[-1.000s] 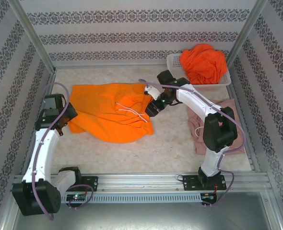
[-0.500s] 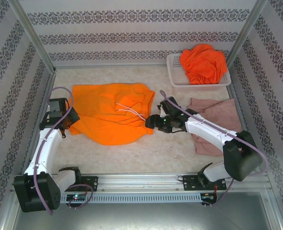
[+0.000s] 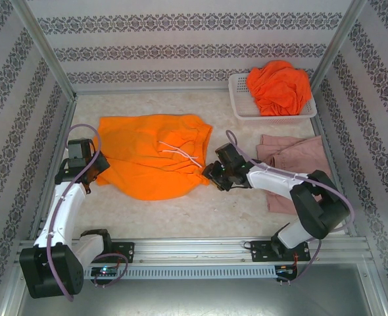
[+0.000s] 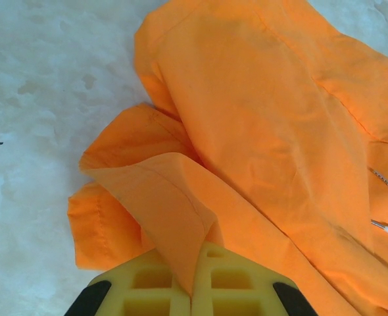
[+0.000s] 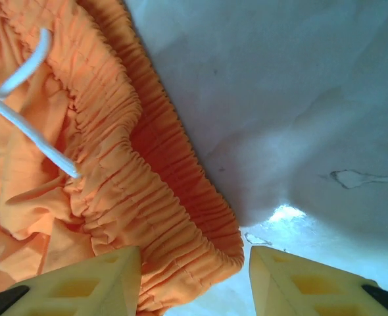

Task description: Fold and stack the shorts

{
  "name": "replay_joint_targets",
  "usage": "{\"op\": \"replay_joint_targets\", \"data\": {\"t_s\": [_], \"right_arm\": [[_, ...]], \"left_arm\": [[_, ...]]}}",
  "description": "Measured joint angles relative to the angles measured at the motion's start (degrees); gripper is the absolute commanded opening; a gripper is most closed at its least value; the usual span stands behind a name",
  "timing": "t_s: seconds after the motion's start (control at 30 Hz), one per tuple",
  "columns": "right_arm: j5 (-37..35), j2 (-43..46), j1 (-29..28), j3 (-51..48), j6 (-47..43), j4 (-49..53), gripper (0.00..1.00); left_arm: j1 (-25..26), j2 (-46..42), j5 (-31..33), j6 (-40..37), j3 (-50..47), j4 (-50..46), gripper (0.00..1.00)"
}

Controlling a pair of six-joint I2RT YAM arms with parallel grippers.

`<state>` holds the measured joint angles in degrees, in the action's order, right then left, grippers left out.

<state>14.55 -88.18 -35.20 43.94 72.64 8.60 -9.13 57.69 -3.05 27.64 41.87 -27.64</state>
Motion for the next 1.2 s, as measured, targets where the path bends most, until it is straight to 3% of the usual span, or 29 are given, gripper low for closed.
{"op": "replay_joint_targets", "data": {"t_s": [0.23,0.4,0.6,0.9,1.1,1.2], "right_arm": [[0.09,-4.04,-1.05,0.13,1.36,-1.97,0.65],[0.22,-4.55,-1.33,0.61,2.29,-1.90,0.56],[0.22,-4.87,-1.33,0.68,4.90,-1.97,0.54],[3.48,-6.12,-2.84,0.72,10.56,-9.16,0.29],[4.37,-7.34,-2.84,0.72,13.27,-12.33,0.00],[4.37,-7.58,-2.78,0.72,13.29,-12.72,0.00]], "left_arm": [[0.00,0.00,-0.44,0.22,-0.04,0.31,0.00],[0.00,0.00,-1.05,0.44,-0.26,0.61,0.00],[0.00,0.00,-1.46,1.09,-0.46,1.25,0.00],[0.00,0.02,-1.70,1.33,-0.94,1.84,0.00],[0.00,0.11,-2.21,1.33,-1.05,2.71,0.00],[0.00,0.11,-2.40,1.36,-1.05,2.84,0.00]]}}
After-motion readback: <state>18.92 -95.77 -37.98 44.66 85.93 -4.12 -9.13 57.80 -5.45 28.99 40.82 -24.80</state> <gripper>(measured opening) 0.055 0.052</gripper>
